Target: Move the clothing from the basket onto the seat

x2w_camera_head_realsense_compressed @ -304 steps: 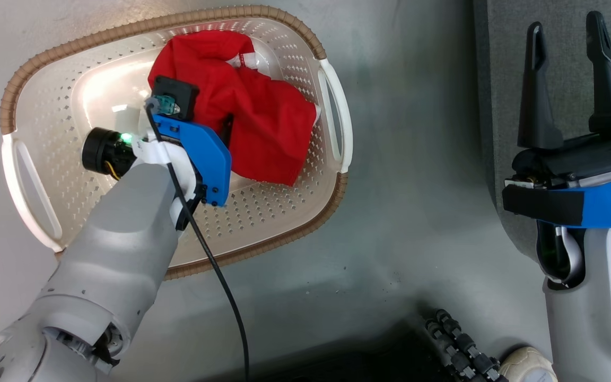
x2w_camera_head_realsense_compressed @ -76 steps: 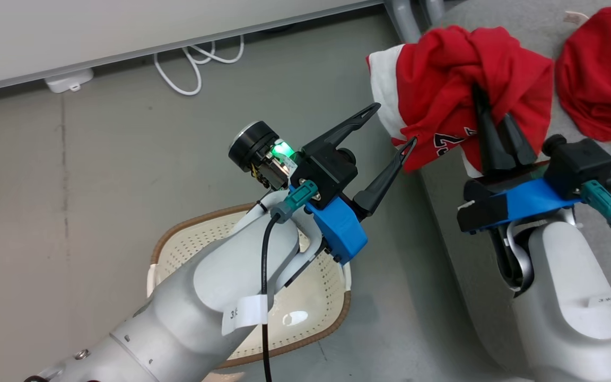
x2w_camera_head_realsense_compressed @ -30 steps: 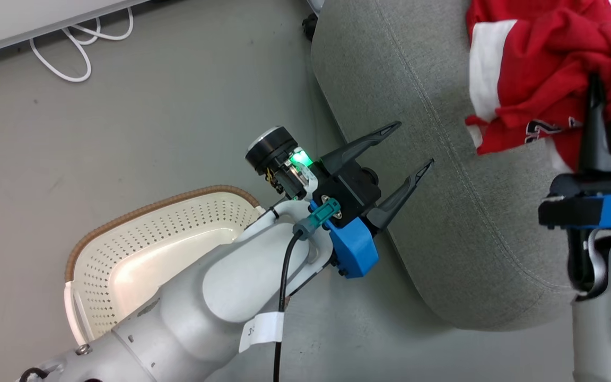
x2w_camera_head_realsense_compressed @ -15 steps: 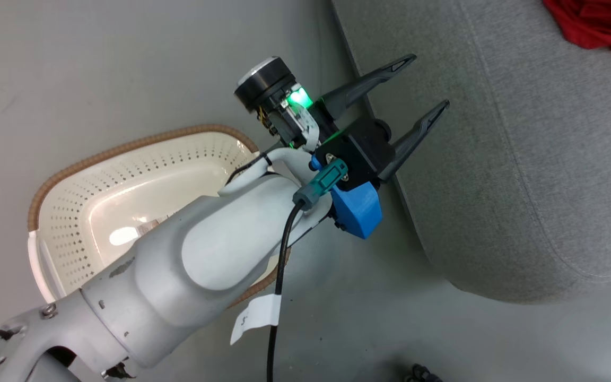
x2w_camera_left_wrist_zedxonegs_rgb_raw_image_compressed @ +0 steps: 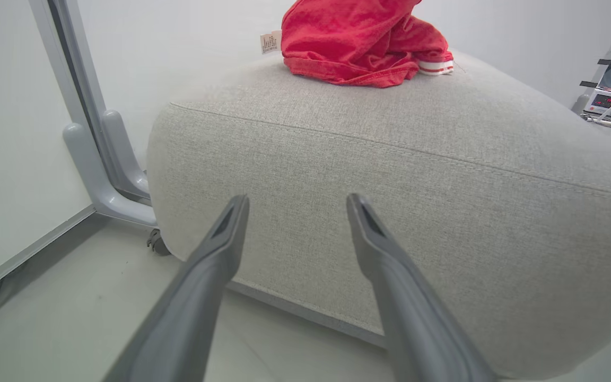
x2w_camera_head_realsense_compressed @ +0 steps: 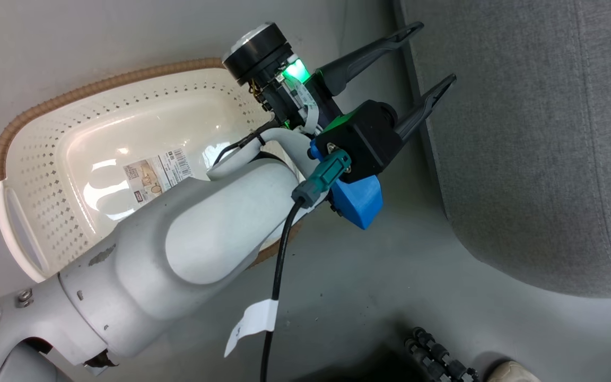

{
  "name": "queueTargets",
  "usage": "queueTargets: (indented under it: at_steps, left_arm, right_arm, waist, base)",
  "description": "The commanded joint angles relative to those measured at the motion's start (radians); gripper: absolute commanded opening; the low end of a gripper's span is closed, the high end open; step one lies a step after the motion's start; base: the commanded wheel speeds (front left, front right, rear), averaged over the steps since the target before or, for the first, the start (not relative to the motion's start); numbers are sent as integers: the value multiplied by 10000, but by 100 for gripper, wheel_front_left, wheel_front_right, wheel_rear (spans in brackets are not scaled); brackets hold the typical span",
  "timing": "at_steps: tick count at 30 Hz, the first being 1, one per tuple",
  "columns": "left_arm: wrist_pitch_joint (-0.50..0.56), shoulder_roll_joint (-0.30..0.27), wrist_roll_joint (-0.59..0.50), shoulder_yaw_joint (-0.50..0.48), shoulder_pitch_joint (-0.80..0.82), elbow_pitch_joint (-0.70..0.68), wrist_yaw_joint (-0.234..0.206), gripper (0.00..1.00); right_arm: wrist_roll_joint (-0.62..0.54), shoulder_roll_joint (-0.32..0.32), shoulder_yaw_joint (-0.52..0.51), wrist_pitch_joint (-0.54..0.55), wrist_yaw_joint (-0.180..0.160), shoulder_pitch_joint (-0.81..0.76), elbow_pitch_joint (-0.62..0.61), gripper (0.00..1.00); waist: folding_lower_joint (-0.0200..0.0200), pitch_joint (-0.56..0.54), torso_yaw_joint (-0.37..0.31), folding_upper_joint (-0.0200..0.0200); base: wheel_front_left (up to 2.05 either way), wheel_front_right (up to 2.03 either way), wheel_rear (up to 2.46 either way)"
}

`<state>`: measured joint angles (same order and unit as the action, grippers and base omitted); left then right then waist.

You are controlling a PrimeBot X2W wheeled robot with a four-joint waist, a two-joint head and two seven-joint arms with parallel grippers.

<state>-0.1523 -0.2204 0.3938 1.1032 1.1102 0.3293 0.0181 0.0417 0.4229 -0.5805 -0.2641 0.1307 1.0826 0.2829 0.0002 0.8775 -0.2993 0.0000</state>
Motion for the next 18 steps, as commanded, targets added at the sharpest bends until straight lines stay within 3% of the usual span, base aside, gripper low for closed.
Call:
queueTargets:
  at_steps: [1, 12, 18]
  left_arm:
    - [17, -84, -80, 3, 192, -61, -20, 100]
    - [-13, -37, -42, 156, 209, -260, -90, 100]
    - [14, -99, -17, 218, 196, -280, -158, 100]
  right_arm:
    - [-118, 54, 47, 1, 1, 12, 201, 0]
    - [-459, -1046, -564, 1, 1, -958, 1764, 0]
    - [-435, -1423, -664, 1, 1, -1103, 1910, 0]
  waist:
    - [-2, 175, 59, 0]
    - [-2, 351, 216, 0]
    - [-2, 391, 257, 0]
  base:
    - [0, 0, 0]
    - [0, 0, 0]
    - [0, 0, 0]
